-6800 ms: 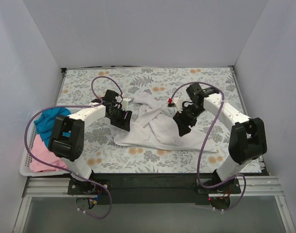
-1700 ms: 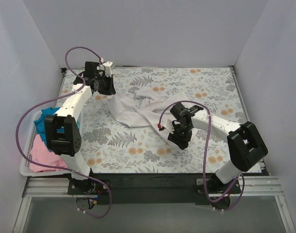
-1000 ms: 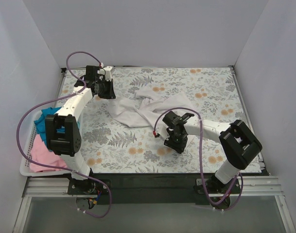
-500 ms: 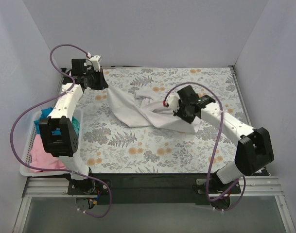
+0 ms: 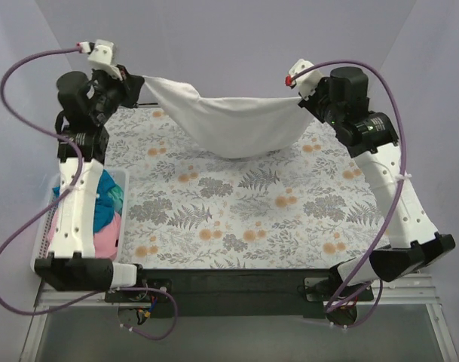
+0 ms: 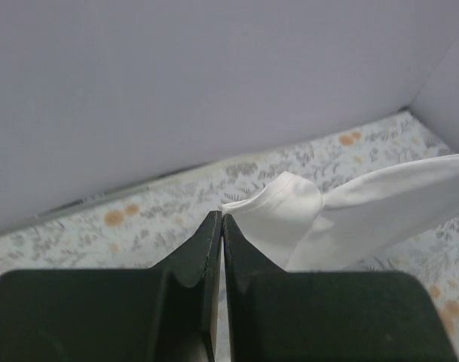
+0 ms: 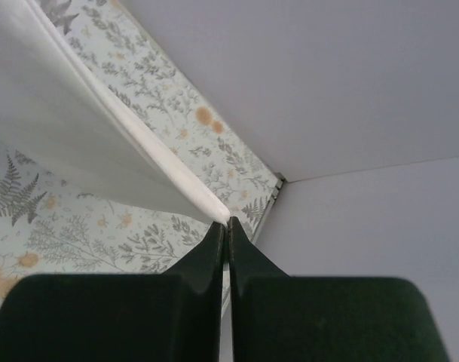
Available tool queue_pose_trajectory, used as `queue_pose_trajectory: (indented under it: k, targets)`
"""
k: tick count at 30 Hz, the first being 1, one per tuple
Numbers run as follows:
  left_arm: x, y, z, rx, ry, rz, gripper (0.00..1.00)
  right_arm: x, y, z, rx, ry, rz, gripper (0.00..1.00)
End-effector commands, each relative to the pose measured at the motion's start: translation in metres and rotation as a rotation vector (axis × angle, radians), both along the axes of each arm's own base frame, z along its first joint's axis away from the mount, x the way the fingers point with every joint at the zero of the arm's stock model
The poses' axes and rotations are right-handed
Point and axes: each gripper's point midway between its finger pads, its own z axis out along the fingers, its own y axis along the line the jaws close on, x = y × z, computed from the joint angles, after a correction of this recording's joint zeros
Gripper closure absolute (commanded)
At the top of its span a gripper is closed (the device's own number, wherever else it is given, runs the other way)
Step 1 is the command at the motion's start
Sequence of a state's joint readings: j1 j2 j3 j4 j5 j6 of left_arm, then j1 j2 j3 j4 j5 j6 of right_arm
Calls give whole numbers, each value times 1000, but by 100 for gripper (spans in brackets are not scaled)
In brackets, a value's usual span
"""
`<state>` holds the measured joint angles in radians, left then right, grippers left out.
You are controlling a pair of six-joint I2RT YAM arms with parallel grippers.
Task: Fold and stack the t-shirts
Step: Flatten the tshirt out
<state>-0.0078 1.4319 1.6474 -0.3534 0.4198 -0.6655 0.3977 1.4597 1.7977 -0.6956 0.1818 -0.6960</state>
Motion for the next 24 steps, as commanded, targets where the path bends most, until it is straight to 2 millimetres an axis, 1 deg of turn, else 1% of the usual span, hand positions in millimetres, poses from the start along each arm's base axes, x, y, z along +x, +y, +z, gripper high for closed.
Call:
queue_pose_trajectory:
  k: [1, 2, 3, 4, 6, 7, 8, 10, 11, 13, 14, 15, 16, 17, 18, 19, 20, 21, 22, 23, 24]
  targets:
    - [-87, 15, 124, -30, -388, 83, 100, -42, -30, 101, 100, -276, -67, 99]
    - [-104, 17, 135, -34, -433, 98, 100, -50, -35, 114, 115, -321, -75, 99]
    - [-118, 19, 143, -30, -466, 106, 100, -58, -39, 120, 121, -350, -73, 99]
    - [-146, 20, 155, -28, -522, 113, 100, -77, -48, 144, 150, -433, -77, 99]
    - [-169, 22, 166, -14, -580, 121, 100, -95, -57, 161, 161, -496, -81, 99]
    - [-192, 23, 178, -12, -632, 127, 100, -113, -64, 178, 185, -556, -80, 99]
    - [-202, 26, 185, -12, -660, 141, 100, -122, -69, 187, 191, -589, -88, 99]
    - [-219, 31, 198, 1, -712, 173, 100, -148, -81, 214, 225, -673, -95, 99]
    - [-235, 34, 212, 2, -757, 190, 100, -156, -85, 223, 237, -706, -99, 99]
    - [-246, 42, 226, 14, -799, 241, 100, -174, -94, 244, 255, -769, -104, 99]
    - [-243, 46, 229, 19, -798, 264, 100, -176, -95, 248, 252, -784, -102, 99]
    - [-250, 51, 241, 19, -822, 295, 100, -178, -95, 252, 240, -795, -99, 99]
    - [-246, 55, 243, 38, -818, 315, 100, -177, -94, 253, 230, -799, -94, 99]
    - [-241, 57, 241, 49, -803, 327, 100, -172, -93, 251, 213, -794, -93, 99]
    - [-227, 58, 234, 66, -776, 332, 100, -169, -91, 249, 203, -792, -88, 99]
    - [-220, 58, 229, 95, -765, 335, 100, -161, -87, 244, 173, -782, -81, 99]
    - [-211, 58, 220, 101, -739, 332, 100, -148, -81, 227, 141, -743, -73, 99]
    - [-193, 56, 202, 114, -688, 316, 100, -140, -78, 222, 128, -739, -69, 99]
    - [-183, 50, 186, 135, -655, 278, 100, -133, -76, 213, 97, -726, -71, 99]
    - [-173, 47, 172, 147, -623, 256, 100, -114, -69, 185, 59, -666, -66, 99]
    - [-166, 44, 160, 154, -598, 238, 100, -106, -67, 172, 39, -643, -64, 99]
